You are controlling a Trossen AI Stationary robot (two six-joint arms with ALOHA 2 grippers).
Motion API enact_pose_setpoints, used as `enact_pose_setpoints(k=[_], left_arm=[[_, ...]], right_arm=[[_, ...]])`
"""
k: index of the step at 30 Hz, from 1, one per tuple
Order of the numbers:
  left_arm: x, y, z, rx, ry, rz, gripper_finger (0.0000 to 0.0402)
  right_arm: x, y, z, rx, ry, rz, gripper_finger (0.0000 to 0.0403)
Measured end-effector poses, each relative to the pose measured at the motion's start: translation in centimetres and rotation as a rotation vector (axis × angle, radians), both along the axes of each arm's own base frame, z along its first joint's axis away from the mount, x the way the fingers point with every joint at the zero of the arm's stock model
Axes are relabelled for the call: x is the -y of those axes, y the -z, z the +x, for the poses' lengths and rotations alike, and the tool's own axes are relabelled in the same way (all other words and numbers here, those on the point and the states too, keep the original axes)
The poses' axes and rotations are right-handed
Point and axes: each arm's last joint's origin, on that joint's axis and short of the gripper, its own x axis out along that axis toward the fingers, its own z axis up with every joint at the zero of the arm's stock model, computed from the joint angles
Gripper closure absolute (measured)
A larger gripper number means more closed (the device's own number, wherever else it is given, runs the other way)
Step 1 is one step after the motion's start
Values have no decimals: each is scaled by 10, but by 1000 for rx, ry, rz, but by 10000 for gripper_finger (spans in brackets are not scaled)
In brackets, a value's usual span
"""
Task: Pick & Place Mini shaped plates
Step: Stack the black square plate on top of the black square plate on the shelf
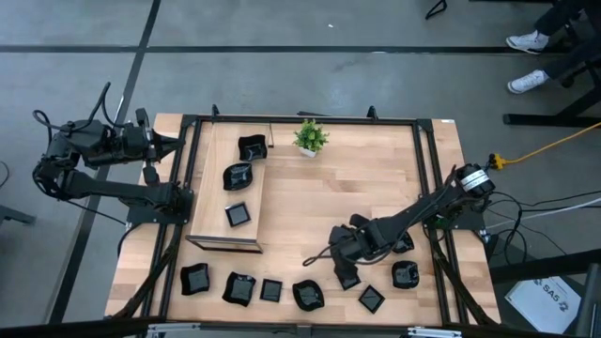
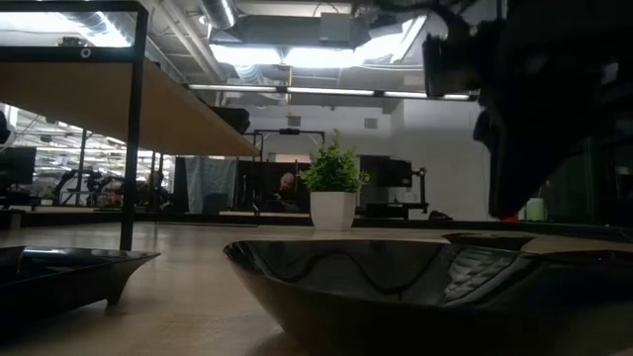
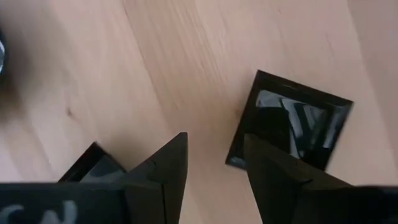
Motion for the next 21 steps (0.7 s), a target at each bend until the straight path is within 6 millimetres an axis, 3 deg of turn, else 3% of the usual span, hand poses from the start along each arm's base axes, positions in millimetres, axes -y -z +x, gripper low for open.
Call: enact_pose_setpoints(k=[5,17,21], left_arm=[[0,0,0,0,0,0,398],[0,0,0,0,0,0,398],[0,0,0,0,0,0,398]], right_arm=[[2,15,-3,43,11,8,247],[6,19,-5,60,-8,-84,247],[5,29,-3,35,-11,-98,247]])
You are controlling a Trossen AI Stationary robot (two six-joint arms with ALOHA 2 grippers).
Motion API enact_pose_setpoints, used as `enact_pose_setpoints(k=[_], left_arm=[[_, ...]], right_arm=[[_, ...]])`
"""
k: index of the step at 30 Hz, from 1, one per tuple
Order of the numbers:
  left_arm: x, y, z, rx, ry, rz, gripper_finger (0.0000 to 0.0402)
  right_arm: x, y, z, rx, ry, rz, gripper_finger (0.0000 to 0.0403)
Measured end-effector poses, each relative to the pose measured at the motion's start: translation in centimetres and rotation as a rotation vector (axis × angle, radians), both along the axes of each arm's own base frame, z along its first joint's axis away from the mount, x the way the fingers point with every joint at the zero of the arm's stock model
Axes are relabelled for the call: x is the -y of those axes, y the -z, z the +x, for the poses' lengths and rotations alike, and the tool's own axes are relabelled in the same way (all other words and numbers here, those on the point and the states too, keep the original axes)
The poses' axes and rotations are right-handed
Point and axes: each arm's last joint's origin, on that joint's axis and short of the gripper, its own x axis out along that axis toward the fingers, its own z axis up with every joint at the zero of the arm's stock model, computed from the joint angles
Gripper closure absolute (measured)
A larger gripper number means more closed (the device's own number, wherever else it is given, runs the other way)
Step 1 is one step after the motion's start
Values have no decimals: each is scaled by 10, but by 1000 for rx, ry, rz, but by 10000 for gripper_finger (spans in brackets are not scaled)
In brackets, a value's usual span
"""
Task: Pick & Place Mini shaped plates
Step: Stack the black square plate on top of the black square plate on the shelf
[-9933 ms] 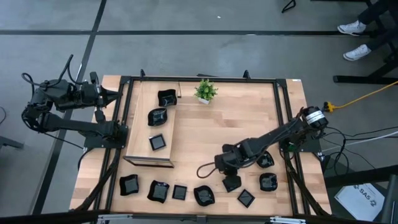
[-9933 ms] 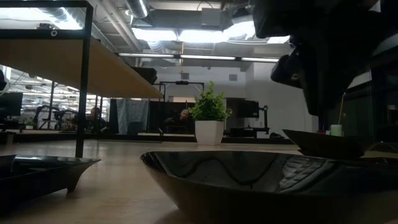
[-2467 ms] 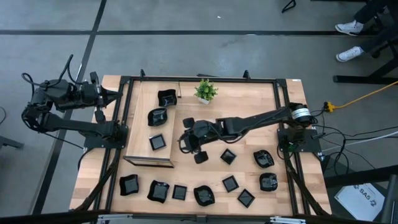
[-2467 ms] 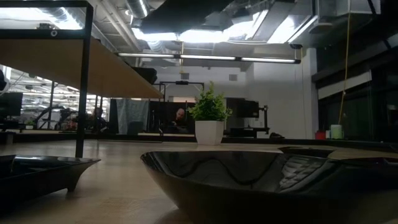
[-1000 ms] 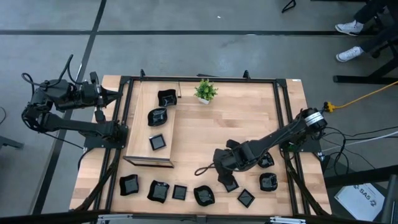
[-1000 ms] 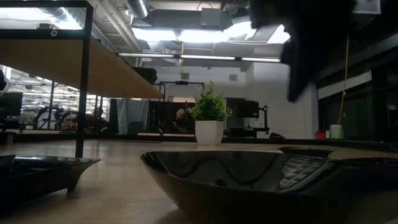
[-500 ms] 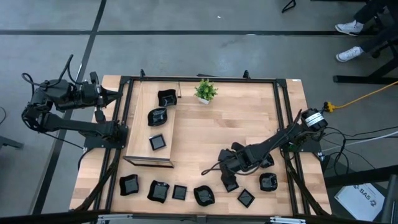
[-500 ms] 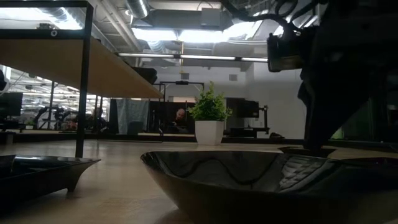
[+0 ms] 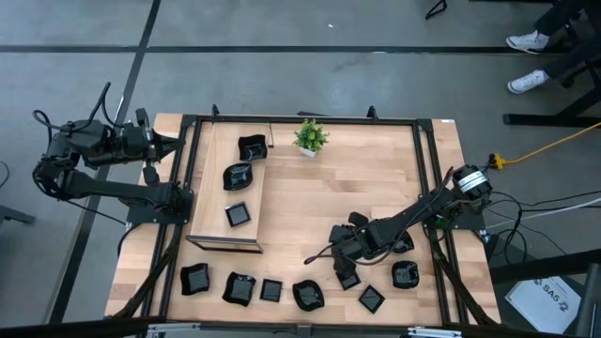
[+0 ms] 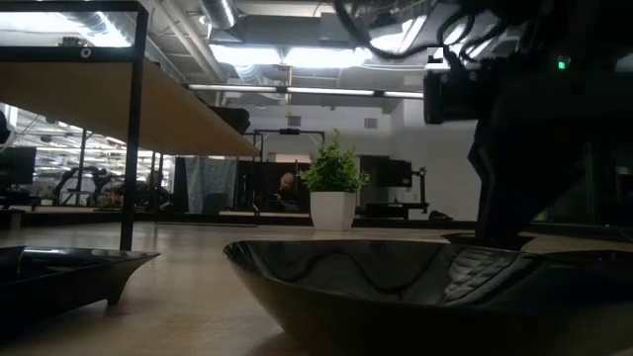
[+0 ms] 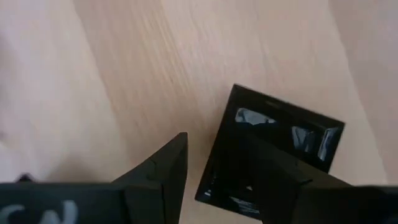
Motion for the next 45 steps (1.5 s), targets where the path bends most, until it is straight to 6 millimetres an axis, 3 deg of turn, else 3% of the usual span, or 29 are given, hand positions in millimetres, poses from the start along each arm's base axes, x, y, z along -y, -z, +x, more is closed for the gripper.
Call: enact_pose_setpoints(k=[5,11,19,24,34,45], left_arm=[[0,0,0,0,0,0,398],[0,0,0,0,0,0,398],[0,0,0,-1,0,0,398],[0,0,0,0,0,0,398],[0,0,0,0,0,0,398],[0,0,0,0,-1,0,398]], right_arm=[[-1,8,3,-12,2,-10,247],[-3,1,7,-17,-12,-26,256],[-3,-4,7,-50,-15,-43,345],[-4,-20,11,-82,-23,-77,396],[-10,-58,25,-58,-120,-135,398],[-9,-81,29,-29,-264,-174,401]])
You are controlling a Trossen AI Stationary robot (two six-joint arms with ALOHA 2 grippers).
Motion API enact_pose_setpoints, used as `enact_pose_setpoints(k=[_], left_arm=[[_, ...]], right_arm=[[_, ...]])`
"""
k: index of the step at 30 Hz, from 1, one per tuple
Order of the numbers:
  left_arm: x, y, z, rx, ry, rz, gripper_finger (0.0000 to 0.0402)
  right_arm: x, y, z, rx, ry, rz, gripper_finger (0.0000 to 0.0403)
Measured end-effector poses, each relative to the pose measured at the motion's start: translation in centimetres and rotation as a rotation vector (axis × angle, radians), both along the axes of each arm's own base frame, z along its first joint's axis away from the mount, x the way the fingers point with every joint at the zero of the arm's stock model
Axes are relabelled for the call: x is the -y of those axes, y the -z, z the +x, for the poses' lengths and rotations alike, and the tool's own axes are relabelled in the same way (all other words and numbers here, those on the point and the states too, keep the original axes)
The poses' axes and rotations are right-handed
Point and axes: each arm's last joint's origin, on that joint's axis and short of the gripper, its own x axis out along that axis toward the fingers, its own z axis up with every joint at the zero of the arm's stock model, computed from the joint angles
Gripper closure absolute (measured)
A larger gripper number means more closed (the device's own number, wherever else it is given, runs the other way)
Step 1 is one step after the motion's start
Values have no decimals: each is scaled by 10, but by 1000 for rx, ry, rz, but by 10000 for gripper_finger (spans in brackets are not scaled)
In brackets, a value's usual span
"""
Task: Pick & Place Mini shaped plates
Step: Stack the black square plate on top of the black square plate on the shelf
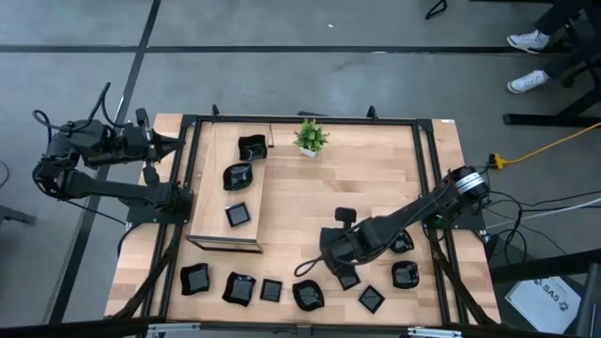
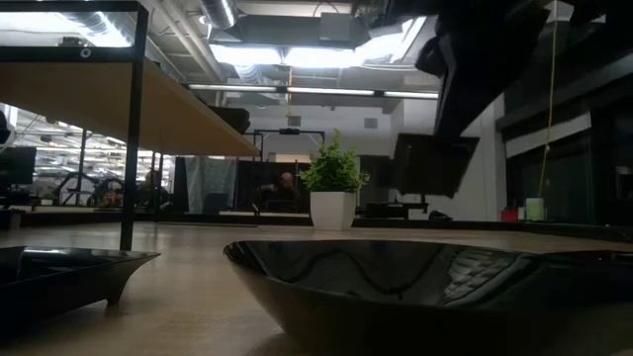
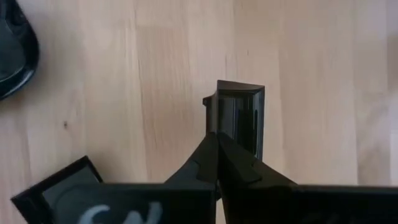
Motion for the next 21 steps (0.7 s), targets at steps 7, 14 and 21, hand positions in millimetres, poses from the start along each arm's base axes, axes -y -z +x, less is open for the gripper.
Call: enact_pose_setpoints(k=[7,14,21], left_arm=[[0,0,0,0,0,0,398],[0,0,0,0,1,0,398],[0,0,0,0,0,0,398]], right_arm=[[15,-33,-11,66,-47,2,401],[32,-65,-20,174,-78,-16,402],[36,-75,-15,250,-159,-43,402]])
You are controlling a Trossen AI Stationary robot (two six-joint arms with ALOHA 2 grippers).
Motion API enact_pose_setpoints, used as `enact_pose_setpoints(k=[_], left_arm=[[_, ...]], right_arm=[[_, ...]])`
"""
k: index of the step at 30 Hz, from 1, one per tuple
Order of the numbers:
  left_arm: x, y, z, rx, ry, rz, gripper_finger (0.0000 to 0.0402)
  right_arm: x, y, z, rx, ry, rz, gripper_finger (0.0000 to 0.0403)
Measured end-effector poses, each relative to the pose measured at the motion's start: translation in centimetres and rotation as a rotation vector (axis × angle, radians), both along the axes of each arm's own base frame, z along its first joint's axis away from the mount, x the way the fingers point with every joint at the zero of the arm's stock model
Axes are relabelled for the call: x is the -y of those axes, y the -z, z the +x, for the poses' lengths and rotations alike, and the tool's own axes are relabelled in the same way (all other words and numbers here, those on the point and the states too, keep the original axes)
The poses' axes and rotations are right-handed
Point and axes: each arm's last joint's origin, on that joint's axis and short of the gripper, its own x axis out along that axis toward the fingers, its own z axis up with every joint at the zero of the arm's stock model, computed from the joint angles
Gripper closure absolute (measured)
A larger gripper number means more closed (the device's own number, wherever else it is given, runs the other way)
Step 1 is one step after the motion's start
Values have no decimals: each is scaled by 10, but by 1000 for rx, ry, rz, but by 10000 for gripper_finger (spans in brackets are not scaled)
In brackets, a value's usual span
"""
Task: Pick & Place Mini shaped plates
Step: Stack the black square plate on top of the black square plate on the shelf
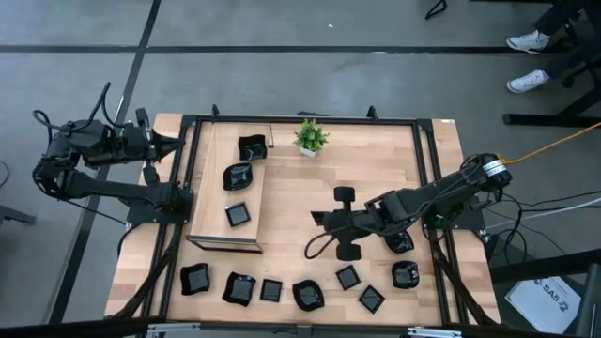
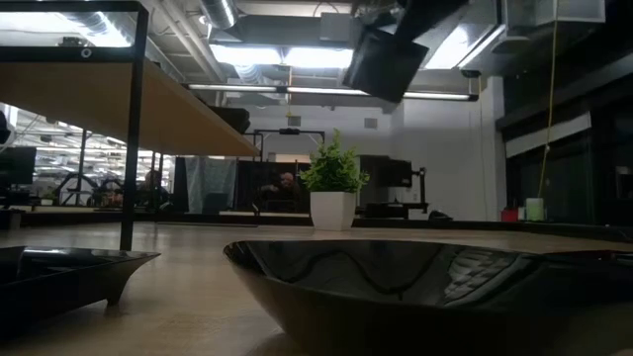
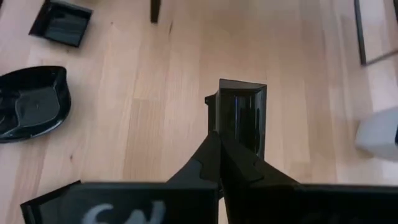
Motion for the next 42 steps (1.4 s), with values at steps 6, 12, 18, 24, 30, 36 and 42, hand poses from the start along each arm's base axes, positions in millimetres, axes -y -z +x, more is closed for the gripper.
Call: enact_pose_setpoints(k=[6,12,18,24,30,36,42], left_arm=[[0,0,0,0,0,0,398],[0,0,0,0,0,0,398],[0,0,0,0,0,0,398],[0,0,0,0,0,0,398],[0,0,0,0,0,0,398],[0,0,0,0,0,0,398],[0,0,0,0,0,0,398]], right_arm=[[4,-3,7,42,-59,-5,402],[9,-10,16,120,-135,-6,402],[10,-16,23,197,-197,-25,402],[9,-22,28,265,-236,-48,402],[9,-24,32,311,-272,-63,402],[5,-17,44,346,-326,-79,402],[1,-5,59,372,-365,-119,402]])
